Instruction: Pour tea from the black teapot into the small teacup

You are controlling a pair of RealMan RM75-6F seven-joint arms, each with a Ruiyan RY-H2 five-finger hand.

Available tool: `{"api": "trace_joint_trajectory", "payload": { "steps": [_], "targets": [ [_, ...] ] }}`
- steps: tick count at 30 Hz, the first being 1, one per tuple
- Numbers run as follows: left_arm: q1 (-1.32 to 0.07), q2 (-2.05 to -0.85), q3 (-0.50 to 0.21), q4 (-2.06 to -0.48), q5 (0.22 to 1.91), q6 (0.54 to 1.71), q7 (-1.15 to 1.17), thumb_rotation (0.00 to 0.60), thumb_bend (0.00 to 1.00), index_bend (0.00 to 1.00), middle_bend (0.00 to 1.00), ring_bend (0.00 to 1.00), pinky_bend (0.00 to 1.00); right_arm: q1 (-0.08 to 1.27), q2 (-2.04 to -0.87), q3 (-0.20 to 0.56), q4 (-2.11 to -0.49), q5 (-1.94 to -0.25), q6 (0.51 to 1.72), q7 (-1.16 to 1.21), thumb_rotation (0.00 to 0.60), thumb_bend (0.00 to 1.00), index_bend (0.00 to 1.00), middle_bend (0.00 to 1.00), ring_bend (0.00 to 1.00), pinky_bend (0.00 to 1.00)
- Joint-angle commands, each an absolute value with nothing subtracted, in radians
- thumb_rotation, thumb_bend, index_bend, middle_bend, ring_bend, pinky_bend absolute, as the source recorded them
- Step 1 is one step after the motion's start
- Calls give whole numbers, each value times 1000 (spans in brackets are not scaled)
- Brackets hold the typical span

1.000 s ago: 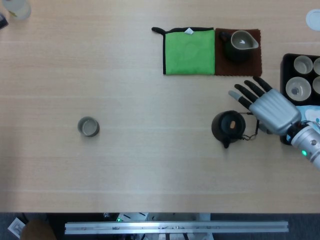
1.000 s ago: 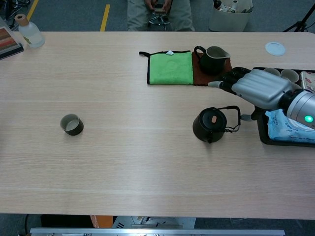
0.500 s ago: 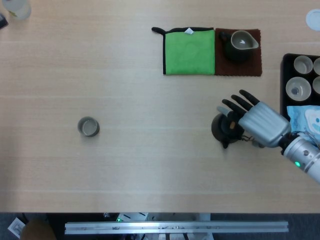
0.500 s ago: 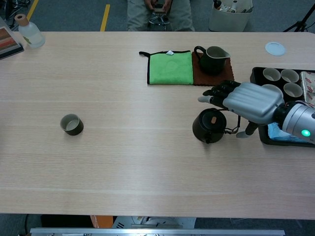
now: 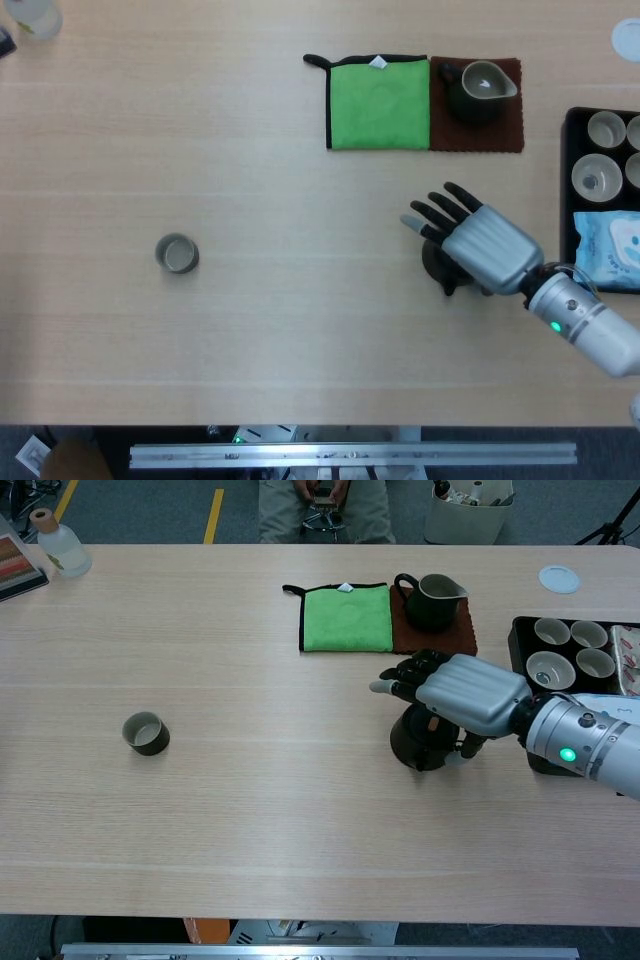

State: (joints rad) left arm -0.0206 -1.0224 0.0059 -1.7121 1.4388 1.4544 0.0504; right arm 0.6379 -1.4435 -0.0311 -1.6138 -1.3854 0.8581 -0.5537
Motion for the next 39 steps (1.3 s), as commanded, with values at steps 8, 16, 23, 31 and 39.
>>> {"api": "trace_joint_trajectory", "payload": {
  "steps": [8, 16, 23, 31, 39],
  "targets": [
    [-16, -1016, 7, -1710, 1440, 1458, 40, 600, 245, 322, 276, 231, 218, 655, -1520, -2, -1590, -1311, 860, -621, 600, 0, 0, 69, 0, 3],
    [-8, -1010, 8, -1708, 1436, 1463, 34, 600, 245, 323, 276, 231, 219, 654, -1499, -25, -1621, -1310, 863, -622, 600, 0, 0, 70, 0, 3],
    [-7, -1012, 11, -1711, 1439, 1461, 37, 600, 245, 322, 276, 231, 218, 651, -1464, -54, -1632, -1315, 860, -632, 600, 0, 0, 70, 0, 3],
    [-5, -1010, 11, -1712, 1438, 1460, 36, 600, 245, 323, 276, 231, 219, 669, -1508, -36, -1562, -1276, 840, -641, 600, 0, 0, 70, 0, 3],
    [0, -1006, 12, -1710, 1434, 1462, 30, 600, 245, 322, 276, 231, 218, 690, -1581, -7, -1504, -1242, 838, -654, 600, 0, 0, 71, 0, 3]
  ]
}}
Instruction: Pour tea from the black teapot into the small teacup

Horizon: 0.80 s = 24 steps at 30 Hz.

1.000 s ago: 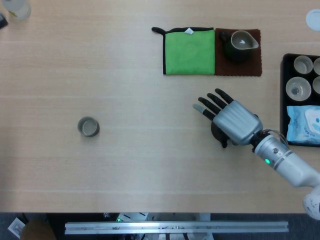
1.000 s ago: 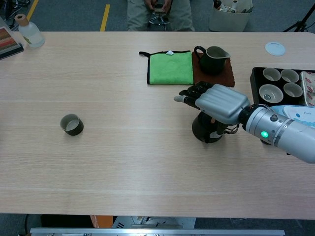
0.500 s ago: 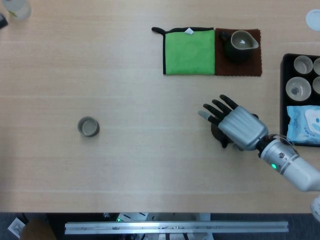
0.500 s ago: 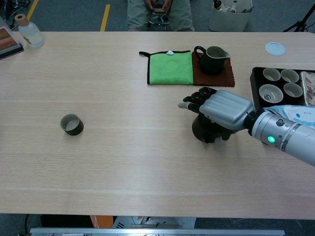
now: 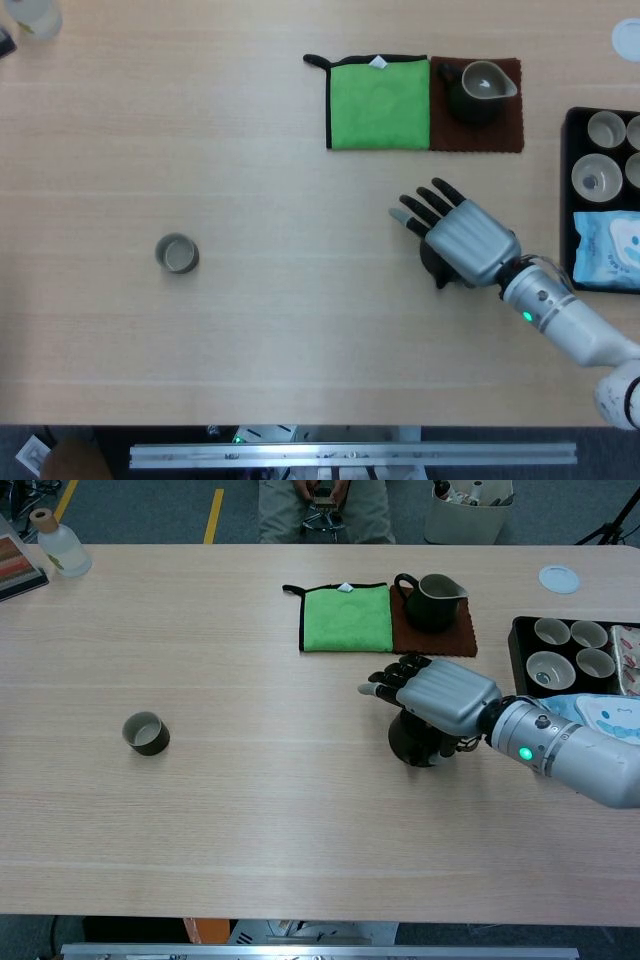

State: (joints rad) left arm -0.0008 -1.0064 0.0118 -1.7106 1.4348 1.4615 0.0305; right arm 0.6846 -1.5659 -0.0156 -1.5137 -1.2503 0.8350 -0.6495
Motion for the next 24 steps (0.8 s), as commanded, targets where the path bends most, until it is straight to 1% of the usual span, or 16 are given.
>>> {"api": "trace_joint_trajectory", "payload": {
  "steps": [1, 5, 10, 15, 20, 24],
  "targets": [
    [0, -1005, 11, -1709, 1434, 1462, 28, 600, 245, 322, 276, 231, 219, 692, -1590, -3, -1499, -1236, 841, -657, 600, 0, 0, 71, 0, 3],
    [1, -1004, 11, -1706, 1435, 1463, 23, 600, 245, 322, 276, 231, 219, 694, -1621, 12, -1476, -1215, 861, -671, 600, 0, 0, 78, 0, 3],
    [0, -1006, 12, -1704, 1441, 1462, 19, 600, 245, 322, 276, 231, 219, 687, -1677, 40, -1438, -1177, 914, -706, 600, 0, 0, 96, 0, 3],
    [3, -1006, 10, -1701, 1442, 1469, 14, 600, 245, 323, 276, 231, 219, 687, -1700, 55, -1415, -1143, 938, -734, 600, 0, 0, 99, 0, 3],
    [4, -1006, 11, -1701, 1442, 1467, 16, 600, 245, 322, 276, 231, 218, 688, -1687, 57, -1433, -1142, 935, -708, 600, 0, 0, 101, 0, 3],
    [4, -1005, 10, -1704, 1442, 1468, 19, 600, 245, 322, 276, 231, 218, 686, -1638, 41, -1489, -1178, 922, -656, 600, 0, 0, 103, 0, 3]
  ]
}}
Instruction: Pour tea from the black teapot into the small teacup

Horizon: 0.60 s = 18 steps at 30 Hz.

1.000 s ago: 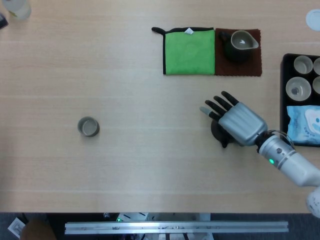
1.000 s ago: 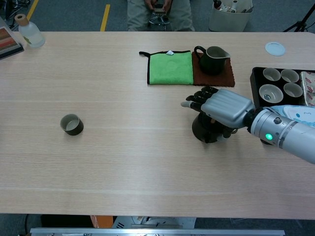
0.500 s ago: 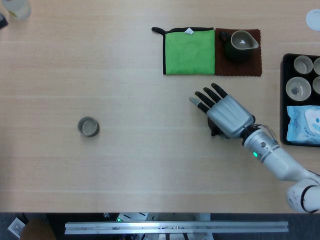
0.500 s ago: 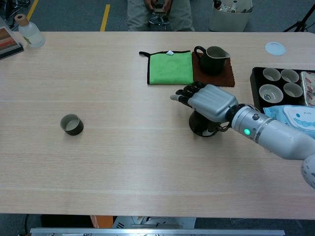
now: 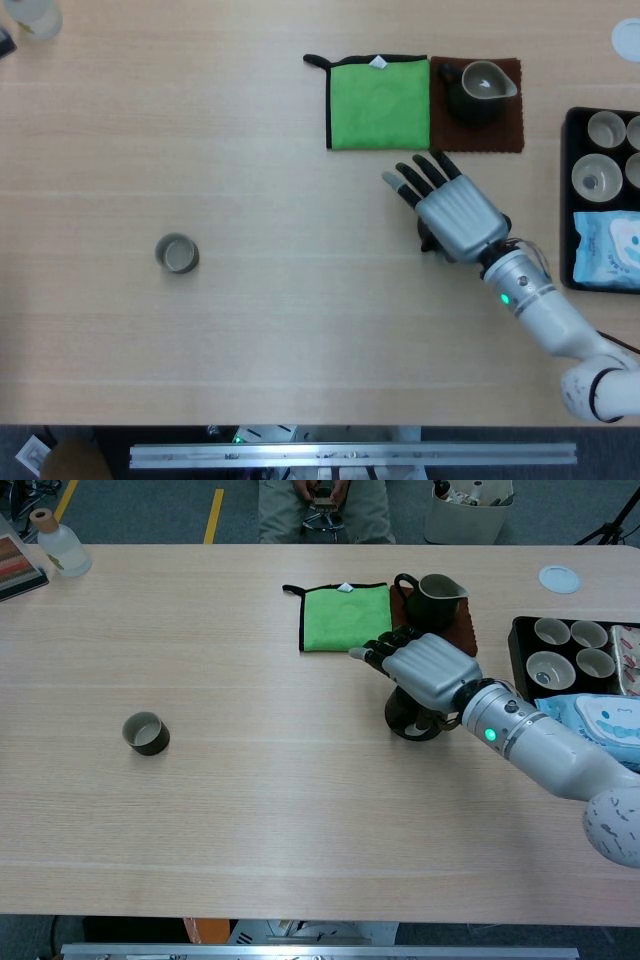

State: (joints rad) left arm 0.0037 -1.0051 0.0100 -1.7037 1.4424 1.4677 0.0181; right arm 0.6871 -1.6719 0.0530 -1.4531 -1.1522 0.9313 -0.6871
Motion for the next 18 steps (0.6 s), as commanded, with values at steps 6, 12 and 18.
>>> {"api": "trace_joint_trajectory", "payload": {
  "steps": [6, 12, 18],
  "targets": [
    [4, -1003, 12, -1709, 1443, 1465, 23, 600, 245, 322, 276, 231, 219, 673, -1543, 6, -1573, -1244, 927, -597, 600, 0, 0, 107, 0, 3],
    [0, -1003, 12, -1717, 1440, 1456, 34, 600, 245, 322, 276, 231, 219, 646, -1417, -6, -1666, -1329, 978, -503, 600, 0, 0, 120, 0, 3],
    [-5, -1006, 11, -1722, 1439, 1447, 42, 600, 245, 323, 276, 231, 218, 622, -1322, 5, -1713, -1371, 1025, -425, 600, 0, 14, 180, 72, 14]
  ]
}}
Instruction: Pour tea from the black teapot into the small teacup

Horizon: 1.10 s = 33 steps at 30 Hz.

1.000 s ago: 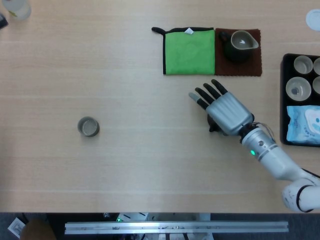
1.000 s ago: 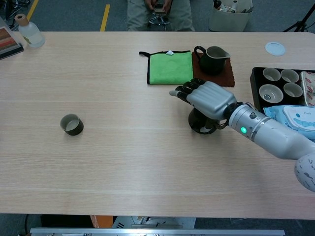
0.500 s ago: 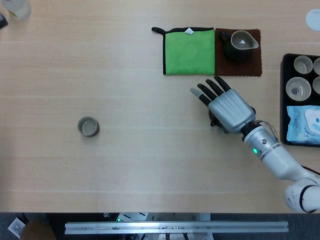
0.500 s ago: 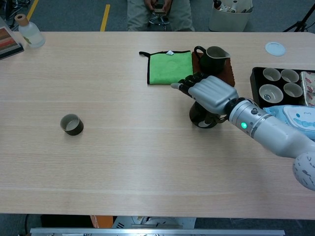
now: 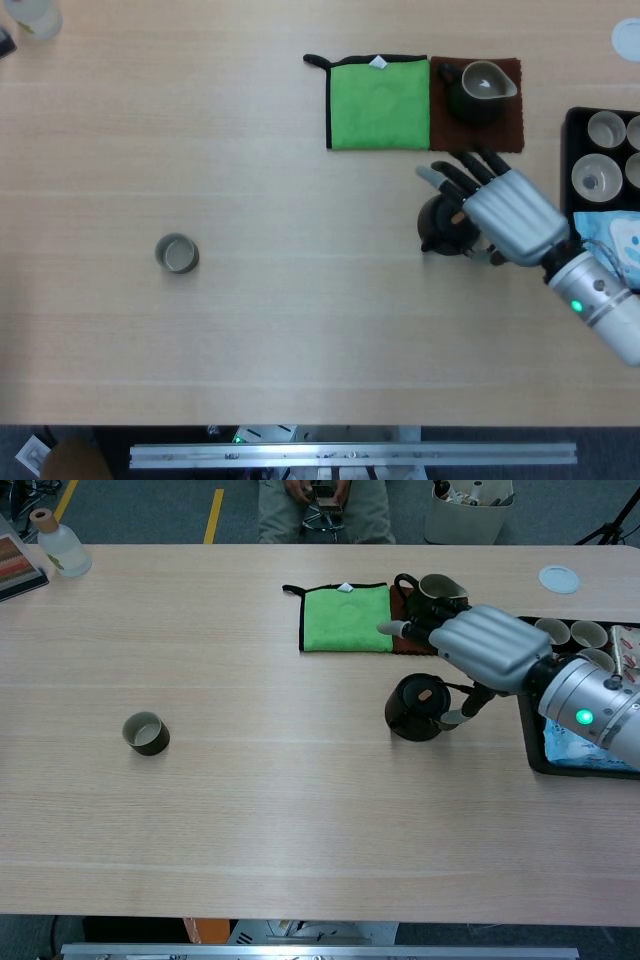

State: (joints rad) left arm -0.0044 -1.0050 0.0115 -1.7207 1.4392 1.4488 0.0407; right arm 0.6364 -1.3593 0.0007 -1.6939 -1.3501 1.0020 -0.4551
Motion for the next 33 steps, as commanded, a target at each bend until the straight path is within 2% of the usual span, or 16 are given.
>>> {"api": "trace_joint_trajectory", "payload": {
  "steps": [1, 6, 10, 22, 33],
  "targets": [
    [-6, -1006, 12, -1722, 1439, 1446, 43, 600, 245, 323, 276, 231, 219, 619, -1312, 5, -1712, -1371, 1027, -419, 600, 0, 33, 194, 93, 23],
    [-8, -1004, 12, -1726, 1435, 1440, 45, 600, 245, 323, 276, 231, 219, 608, -1270, -3, -1680, -1355, 1013, -420, 600, 0, 227, 362, 266, 42],
    [-11, -1006, 15, -1731, 1435, 1432, 54, 600, 245, 322, 276, 231, 218, 606, -1267, -13, -1646, -1326, 977, -426, 600, 0, 318, 424, 297, 42],
    [-4, -997, 20, -1752, 1434, 1440, 65, 600, 245, 322, 276, 231, 218, 618, -1331, -36, -1538, -1327, 890, -385, 600, 0, 328, 431, 299, 42],
    [1, -993, 23, -1757, 1437, 1448, 62, 600, 245, 323, 276, 231, 219, 596, -1332, -69, -1560, -1391, 903, -352, 600, 0, 328, 430, 304, 42]
  ]
}}
